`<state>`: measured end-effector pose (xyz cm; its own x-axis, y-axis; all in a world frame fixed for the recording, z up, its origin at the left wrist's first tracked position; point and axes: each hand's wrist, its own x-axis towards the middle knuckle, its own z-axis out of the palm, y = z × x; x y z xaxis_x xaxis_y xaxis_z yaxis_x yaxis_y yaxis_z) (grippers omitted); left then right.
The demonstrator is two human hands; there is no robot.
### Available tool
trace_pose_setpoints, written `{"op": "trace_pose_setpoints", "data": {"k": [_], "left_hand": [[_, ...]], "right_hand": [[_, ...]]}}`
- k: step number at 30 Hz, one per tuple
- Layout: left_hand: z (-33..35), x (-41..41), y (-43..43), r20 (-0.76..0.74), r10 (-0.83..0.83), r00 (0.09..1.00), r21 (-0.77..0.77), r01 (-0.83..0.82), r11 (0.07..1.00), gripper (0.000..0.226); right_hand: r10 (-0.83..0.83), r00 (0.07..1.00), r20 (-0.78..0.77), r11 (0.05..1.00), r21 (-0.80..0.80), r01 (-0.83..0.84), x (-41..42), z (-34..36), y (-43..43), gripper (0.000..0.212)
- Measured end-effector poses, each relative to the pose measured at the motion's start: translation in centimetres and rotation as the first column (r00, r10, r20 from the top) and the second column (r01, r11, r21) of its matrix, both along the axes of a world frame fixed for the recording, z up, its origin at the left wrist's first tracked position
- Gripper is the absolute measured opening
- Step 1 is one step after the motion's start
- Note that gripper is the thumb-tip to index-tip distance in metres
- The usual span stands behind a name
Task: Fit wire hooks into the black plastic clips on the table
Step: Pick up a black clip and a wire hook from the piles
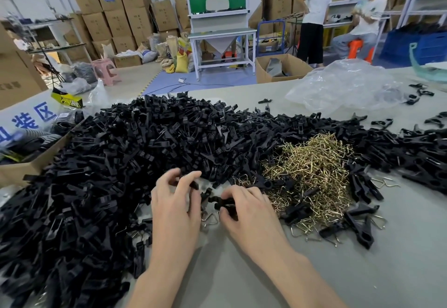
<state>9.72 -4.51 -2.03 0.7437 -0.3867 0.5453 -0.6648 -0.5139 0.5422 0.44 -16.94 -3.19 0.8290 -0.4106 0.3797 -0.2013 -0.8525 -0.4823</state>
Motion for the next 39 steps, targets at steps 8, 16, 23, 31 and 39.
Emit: {"op": "trace_pose_setpoints", "data": {"k": [8,16,23,31,39], "left_hand": [[0.3,-0.9,-0.4,-0.126,-0.188,0.974,-0.215,0.158,0.964,0.042],[-0.1,-2.2,-1.6,-0.299,-0.335,0.894,-0.375,0.213,0.902,0.019],[0.6,-3.2,-2.4,-0.377,-0.421,0.825,-0.491,0.207,0.846,0.038],[0.7,-2.9,-2.5,-0.528,-0.426,0.735,-0.497,0.14,0.857,0.033],[0.8,-2.7,-2.5,-0.581,-0.447,0.68,-0.566,0.056,0.822,0.014]], "right_hand": [[-0.022,0.986,0.166,0.981,0.196,-0.011,0.1,0.2,-0.6,0.01],[-0.075,0.96,0.268,0.591,0.788,-0.174,-0.8,2.3,-1.1,0.03],[-0.071,0.953,0.293,0.301,0.918,-0.26,-0.6,1.8,-2.4,0.036],[0.027,0.944,0.327,0.335,0.887,-0.317,-0.7,1.7,-2.4,0.035],[0.068,0.954,0.29,0.461,0.839,-0.288,-1.3,2.1,-2.1,0.05]]}}
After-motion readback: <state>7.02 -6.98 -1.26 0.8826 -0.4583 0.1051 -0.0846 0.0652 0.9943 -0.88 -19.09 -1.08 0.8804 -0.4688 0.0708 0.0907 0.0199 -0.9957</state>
